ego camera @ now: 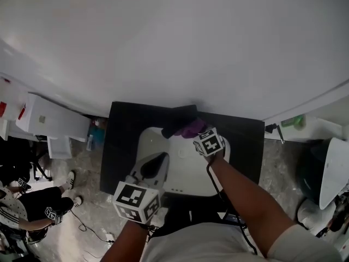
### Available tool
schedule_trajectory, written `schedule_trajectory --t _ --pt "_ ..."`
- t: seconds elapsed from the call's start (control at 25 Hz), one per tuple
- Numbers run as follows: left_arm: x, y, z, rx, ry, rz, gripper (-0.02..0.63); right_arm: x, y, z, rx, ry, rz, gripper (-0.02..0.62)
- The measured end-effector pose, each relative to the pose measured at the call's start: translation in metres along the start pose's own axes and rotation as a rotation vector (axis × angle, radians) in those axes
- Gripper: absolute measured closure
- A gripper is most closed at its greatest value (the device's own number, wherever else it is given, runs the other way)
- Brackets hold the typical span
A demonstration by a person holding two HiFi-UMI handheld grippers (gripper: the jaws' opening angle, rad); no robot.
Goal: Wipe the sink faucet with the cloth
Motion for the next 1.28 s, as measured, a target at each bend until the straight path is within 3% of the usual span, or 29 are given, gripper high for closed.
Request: schedule_trajectory --t 0.08,0.24,0.32,0.48,0.6,0.8,0.92,1.08,1.28 --pt "-0.002 0.000 -0.002 0.001 -0.009 -0.006 0.600 -0.009 0.002 -0.024 0.018 -0.040 0.025 0.523" --pt "-0.007 -0.005 -0.003 0.024 -0.018 -0.010 0.600 -0.043 0.012 -0.108 0.073 -0.250 0.052 0.525" --pt "-0.010 -0.005 -0.001 0.025 -0.018 -0.006 0.600 -0.053 0.006 -0.109 0.077 -0.280 0.035 0.525" --pt "-0.010 -0.002 0.002 0.013 -0.017 0.000 0.600 -0.039 -0.004 -0.054 0.051 -0.168 0.028 0.523" --pt "-0.007 0.000 0.002 0.009 0.002 0.012 0.600 -0.012 -0.004 -0.015 -0.010 -0.075 0.089 0.523" --pt "-0.011 -0.009 -0.005 0.002 -0.012 0.040 0.600 -0.006 -0.003 -0.008 -0.028 -0.040 0.086 0.523" --pt "-0.021 -0.022 -0.017 -0.002 -0.031 0.061 0.600 -0.028 0.009 -0.063 -0.025 -0.122 0.080 0.523" --pt "-0.042 -0.053 -0.031 -0.008 -0.077 0.100 0.600 -0.080 0.023 -0.176 -0.007 -0.319 0.060 0.523" --pt "-0.075 -0.098 -0.052 0.037 -0.187 0.159 0.600 -0.141 0.044 -0.297 0.029 -0.521 -0.047 0.523"
Point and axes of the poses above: the fingertips, and each gripper's own axes: z forward along the fingers, y to its left, x out of its underside, the point moved 10 cm from there along -z, backward along the fingers, and after that the axes turned 15 degrees about -z, right-handed, at the moved point
